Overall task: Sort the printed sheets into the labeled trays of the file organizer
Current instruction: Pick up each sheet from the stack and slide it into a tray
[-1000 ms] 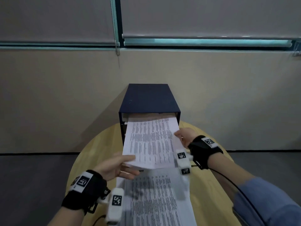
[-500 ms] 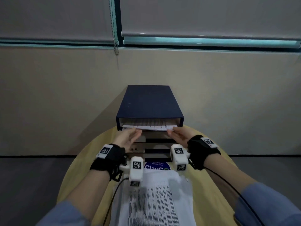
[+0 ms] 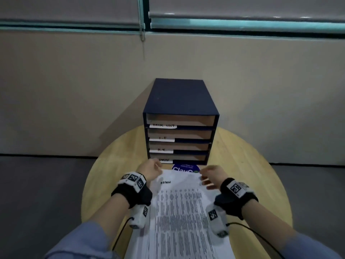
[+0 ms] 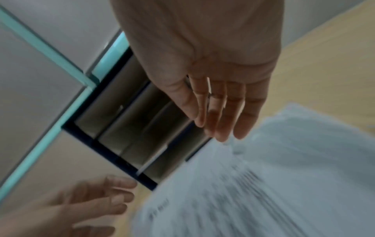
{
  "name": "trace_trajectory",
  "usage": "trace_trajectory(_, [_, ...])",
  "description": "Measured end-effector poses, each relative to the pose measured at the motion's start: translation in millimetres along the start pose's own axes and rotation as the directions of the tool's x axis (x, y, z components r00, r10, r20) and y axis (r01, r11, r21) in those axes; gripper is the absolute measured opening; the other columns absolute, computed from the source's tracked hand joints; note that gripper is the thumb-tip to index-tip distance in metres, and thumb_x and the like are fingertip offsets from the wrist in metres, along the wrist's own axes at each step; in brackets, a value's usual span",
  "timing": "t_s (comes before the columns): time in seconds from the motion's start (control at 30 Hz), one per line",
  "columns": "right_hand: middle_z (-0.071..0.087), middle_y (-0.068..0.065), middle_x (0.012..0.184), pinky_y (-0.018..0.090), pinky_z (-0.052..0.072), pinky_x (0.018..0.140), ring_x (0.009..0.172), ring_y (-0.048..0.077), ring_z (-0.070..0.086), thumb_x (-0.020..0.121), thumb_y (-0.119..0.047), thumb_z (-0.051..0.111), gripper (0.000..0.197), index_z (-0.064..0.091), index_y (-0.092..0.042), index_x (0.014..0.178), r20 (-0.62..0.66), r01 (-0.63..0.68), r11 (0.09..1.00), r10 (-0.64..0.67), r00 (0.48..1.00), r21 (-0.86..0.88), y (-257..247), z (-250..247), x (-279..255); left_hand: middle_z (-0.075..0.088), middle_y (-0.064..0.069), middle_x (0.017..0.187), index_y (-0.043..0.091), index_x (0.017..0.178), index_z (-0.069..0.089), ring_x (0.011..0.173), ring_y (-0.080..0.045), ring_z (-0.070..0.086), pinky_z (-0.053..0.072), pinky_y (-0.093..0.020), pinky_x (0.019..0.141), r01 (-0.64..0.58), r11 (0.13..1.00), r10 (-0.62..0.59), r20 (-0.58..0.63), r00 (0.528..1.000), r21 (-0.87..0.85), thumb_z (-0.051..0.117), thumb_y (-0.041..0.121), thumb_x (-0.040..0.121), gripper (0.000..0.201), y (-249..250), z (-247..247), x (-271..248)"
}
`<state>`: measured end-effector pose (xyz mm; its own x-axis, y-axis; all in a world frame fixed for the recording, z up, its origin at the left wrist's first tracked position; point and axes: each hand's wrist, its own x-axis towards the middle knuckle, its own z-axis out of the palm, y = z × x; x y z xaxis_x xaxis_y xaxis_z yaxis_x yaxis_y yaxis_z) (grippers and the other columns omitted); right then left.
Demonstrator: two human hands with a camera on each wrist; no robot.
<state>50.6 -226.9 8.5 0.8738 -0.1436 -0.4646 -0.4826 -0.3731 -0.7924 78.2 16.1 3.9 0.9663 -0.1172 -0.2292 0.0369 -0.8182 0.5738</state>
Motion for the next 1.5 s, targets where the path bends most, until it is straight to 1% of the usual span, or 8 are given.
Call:
trace_trajectory(0.13, [0.059, 0.011, 0.104, 0.025, 0.043, 0.064, 0.087, 0.025, 0.056, 0.091, -0.011, 0.045, 0.031, 0.062, -0.007, 0.117, -0.036, -0.04, 0.951, 0.031, 0.999, -0.307, 60.0, 22.4, -7.2, 0.035, -0.007, 0.143, 0.018, 0.142, 0.038, 0.128, -0.026, 0.044, 0.038, -0.035, 0.108, -0.05, 0.968, 0.033, 0.074, 0.997, 0.247, 0.06, 0.02, 0.087, 0.059, -30.7, 34.7, -18.3])
trace_trajectory(0.27, [0.051, 0.014, 0.131, 0.032, 0.048, 0.091, 0.11, 0.03, 0.058, 0.089, -0.012, 0.05, 0.033, 0.059, -0.014, 0.12, -0.094, -0.01, 0.941, -0.023, 0.995, -0.339, 77.0, 32.6, -15.2, 0.038, -0.004, 0.132, 0.017, 0.135, 0.045, 0.108, -0.022, 0.056, 0.05, -0.03, 0.095, -0.057, 0.968, 0.087, -0.111, 0.99, 0.244, 0.064, 0.013, 0.084, 0.055, -32.5, 46.3, -23.9])
trace_trajectory(0.5, [0.05, 0.015, 0.13, 0.039, 0.045, 0.103, 0.118, 0.032, 0.052, 0.088, -0.014, 0.05, 0.033, 0.061, -0.014, 0.119, -0.11, -0.03, 0.941, -0.008, 0.994, -0.338, 80.7, 38.9, -26.3, 0.034, -0.005, 0.142, 0.014, 0.129, 0.047, 0.12, -0.02, 0.048, 0.043, -0.03, 0.103, -0.074, 0.95, 0.099, -0.068, 0.993, 0.304, 0.067, 0.025, 0.083, 0.051, -35.1, 55.8, -30.3])
trace_trajectory(0.77, [0.057, 0.016, 0.122, 0.042, 0.051, 0.096, 0.109, 0.035, 0.06, 0.083, -0.015, 0.049, 0.032, 0.064, -0.016, 0.111, -0.102, -0.04, 0.952, 0.009, 0.995, -0.303, 80.0, 36.9, -26.8, 0.043, -0.008, 0.12, 0.014, 0.108, 0.058, 0.112, -0.023, 0.046, 0.044, -0.03, 0.095, 0.083, 0.959, -0.089, 0.012, 0.996, 0.27, 0.072, 0.023, 0.076, 0.036, -33.8, 45.5, -23.8])
trace_trajectory(0.93, [0.052, 0.015, 0.131, 0.04, 0.054, 0.088, 0.106, 0.033, 0.061, 0.085, -0.015, 0.056, 0.036, 0.057, -0.016, 0.121, -0.122, -0.065, 0.976, 0.04, 0.992, -0.207, 72.3, 22.1, -27.5, 0.063, -0.003, 0.103, 0.017, 0.089, 0.058, 0.096, -0.02, 0.06, 0.049, -0.029, 0.088, -0.065, 0.986, 0.056, -0.063, 0.996, -0.153, 0.068, 0.015, 0.083, 0.012, -26.6, 37.5, -37.7])
trace_trajectory(1.13, [0.06, 0.009, 0.112, 0.027, 0.045, 0.069, 0.088, 0.02, 0.059, 0.088, -0.022, 0.065, 0.04, 0.05, -0.009, 0.122, -0.03, 0.073, 0.995, -0.071, 0.997, 0.071, 60.4, -9.2, -37.9, 0.074, -0.008, 0.101, 0.015, 0.103, 0.067, 0.098, -0.026, 0.068, 0.051, -0.044, 0.089, -0.081, 0.623, 0.027, -0.082, 0.996, -0.778, 0.06, 0.021, 0.091, 0.016, -3.3, 3.9, -59.3])
trace_trajectory(1.3, [0.052, 0.013, 0.089, 0.03, 0.039, 0.067, 0.077, 0.023, 0.049, 0.089, -0.012, 0.06, 0.006, 0.06, -0.006, 0.093, 0.04, 0.099, 0.95, -0.116, 0.992, 0.296, 59.1, -19.0, -42.8, 0.067, -0.012, 0.087, 0.0, 0.107, 0.061, 0.069, -0.016, 0.065, 0.051, -0.023, 0.057, -0.092, 0.516, 0.016, -0.098, 0.995, -0.851, 0.045, 0.023, 0.099, 0.029, 16.4, -8.6, -62.7])
trace_trajectory(1.5, [0.048, 0.006, 0.075, 0.028, 0.034, 0.057, 0.06, 0.019, 0.044, 0.091, -0.012, 0.059, 0.011, 0.053, -0.007, 0.099, 0.108, 0.064, 0.875, -0.131, 0.985, 0.48, 61.7, -26.4, -55.1, 0.062, -0.026, 0.105, -0.008, 0.11, 0.056, 0.094, -0.032, 0.058, 0.048, -0.048, 0.088, -0.091, 0.498, -0.048, -0.132, 0.99, -0.862, 0.045, 0.023, 0.1, 0.034, 22.5, -7.2, -62.9])
